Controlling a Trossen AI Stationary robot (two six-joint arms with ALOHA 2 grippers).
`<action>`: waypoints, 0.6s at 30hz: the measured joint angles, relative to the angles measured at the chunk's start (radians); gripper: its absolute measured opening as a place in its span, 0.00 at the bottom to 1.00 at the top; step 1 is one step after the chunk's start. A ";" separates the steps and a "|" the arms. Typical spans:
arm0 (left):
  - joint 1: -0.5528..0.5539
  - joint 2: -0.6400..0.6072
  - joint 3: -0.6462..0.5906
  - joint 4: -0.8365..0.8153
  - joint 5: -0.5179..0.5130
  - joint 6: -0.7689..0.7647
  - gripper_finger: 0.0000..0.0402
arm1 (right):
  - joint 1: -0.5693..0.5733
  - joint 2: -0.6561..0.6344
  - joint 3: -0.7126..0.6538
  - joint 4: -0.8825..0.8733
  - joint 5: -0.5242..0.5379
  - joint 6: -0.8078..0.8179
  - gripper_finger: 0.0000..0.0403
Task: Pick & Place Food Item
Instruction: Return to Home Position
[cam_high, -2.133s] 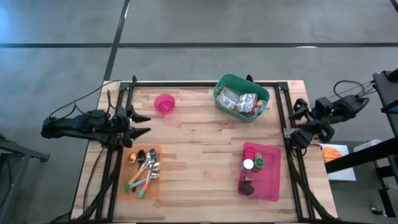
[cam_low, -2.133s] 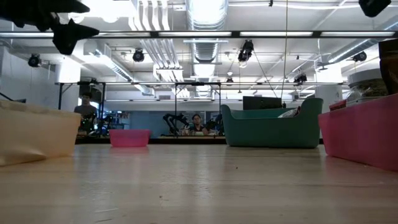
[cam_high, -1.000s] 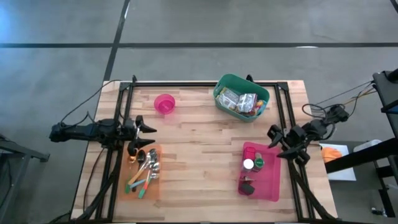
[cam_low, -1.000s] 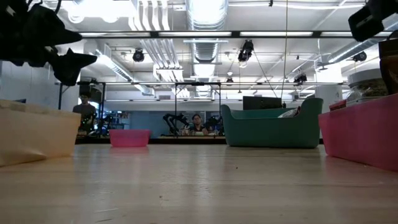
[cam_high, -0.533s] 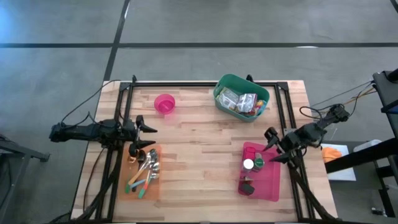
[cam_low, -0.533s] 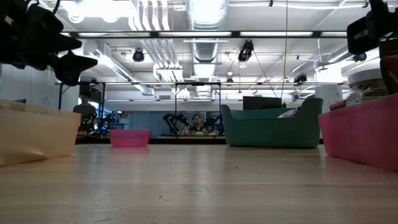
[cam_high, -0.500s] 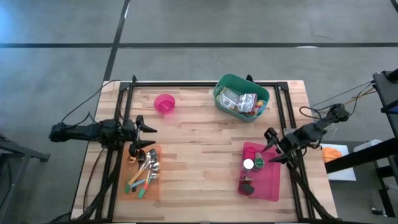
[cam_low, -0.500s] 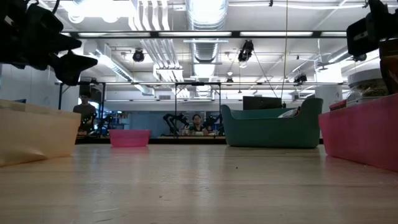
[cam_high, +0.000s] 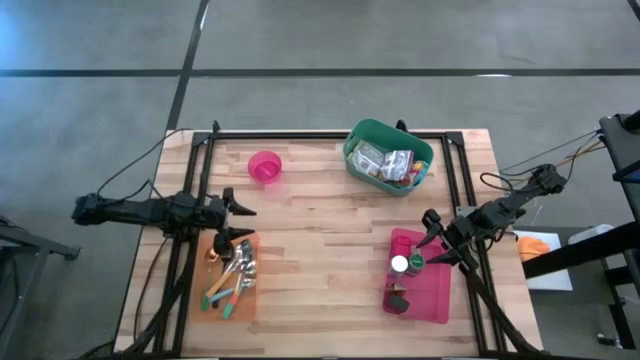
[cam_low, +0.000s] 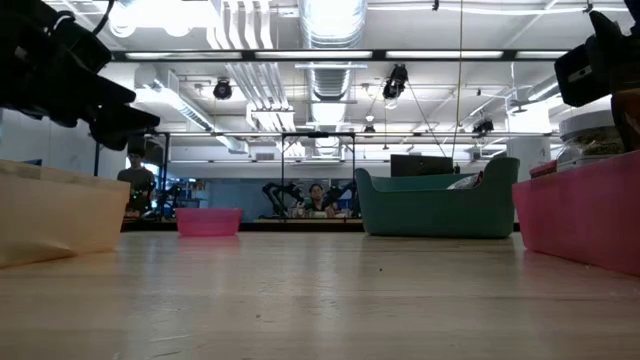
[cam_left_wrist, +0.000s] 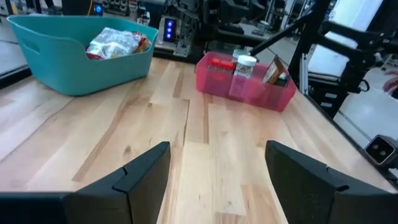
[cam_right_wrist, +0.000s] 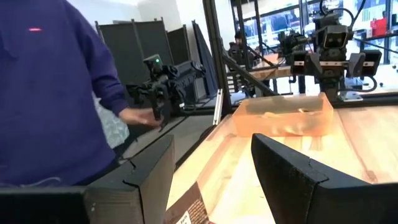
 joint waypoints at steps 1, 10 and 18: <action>0.000 0.007 0.000 0.000 0.000 0.000 0.66 | 0.000 0.000 0.000 -0.001 0.000 0.000 0.52; 0.000 0.019 -0.001 -0.001 0.000 0.000 0.66 | 0.000 0.000 0.000 -0.006 0.000 -0.031 0.52; 0.000 0.019 -0.001 -0.002 0.000 0.003 0.66 | 0.000 0.000 0.000 -0.006 0.000 -0.031 0.52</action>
